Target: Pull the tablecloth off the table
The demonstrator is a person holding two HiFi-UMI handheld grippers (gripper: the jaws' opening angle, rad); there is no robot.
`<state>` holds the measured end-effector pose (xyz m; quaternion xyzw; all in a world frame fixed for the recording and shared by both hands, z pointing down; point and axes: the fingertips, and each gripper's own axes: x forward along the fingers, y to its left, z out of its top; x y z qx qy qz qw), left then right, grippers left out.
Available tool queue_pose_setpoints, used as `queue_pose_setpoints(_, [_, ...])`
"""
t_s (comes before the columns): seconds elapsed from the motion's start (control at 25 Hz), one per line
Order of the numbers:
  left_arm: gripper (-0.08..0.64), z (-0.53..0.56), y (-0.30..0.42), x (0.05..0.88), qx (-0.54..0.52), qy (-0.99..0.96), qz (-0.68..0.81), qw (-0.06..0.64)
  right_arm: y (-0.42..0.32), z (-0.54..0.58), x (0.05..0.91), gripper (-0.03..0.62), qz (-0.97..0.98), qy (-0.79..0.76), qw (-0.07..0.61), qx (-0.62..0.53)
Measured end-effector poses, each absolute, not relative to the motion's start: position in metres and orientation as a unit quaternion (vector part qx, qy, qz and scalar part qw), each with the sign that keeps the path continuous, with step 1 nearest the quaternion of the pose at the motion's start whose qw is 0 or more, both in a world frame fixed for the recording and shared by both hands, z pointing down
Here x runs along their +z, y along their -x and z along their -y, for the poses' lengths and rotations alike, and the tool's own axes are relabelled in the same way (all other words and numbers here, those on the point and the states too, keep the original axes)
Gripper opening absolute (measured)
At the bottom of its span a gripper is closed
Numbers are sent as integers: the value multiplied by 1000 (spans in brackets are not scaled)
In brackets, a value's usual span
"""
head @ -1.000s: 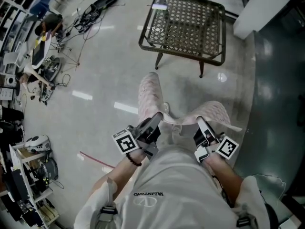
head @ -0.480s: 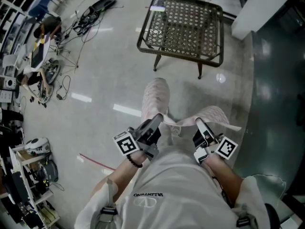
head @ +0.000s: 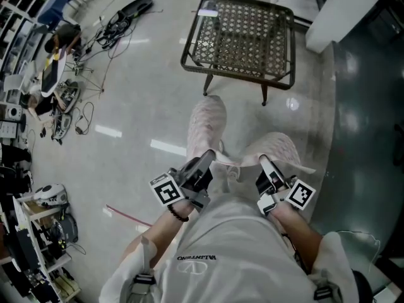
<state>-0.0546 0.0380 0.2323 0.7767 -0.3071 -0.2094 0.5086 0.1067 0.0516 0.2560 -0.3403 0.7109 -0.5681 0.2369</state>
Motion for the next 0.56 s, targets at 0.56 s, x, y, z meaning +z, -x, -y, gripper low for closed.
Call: queue_pose_setpoints(0.56, [5,-39,55,233,-211,-777,308,506,-105,-52,252,15,-716,339,237,-562])
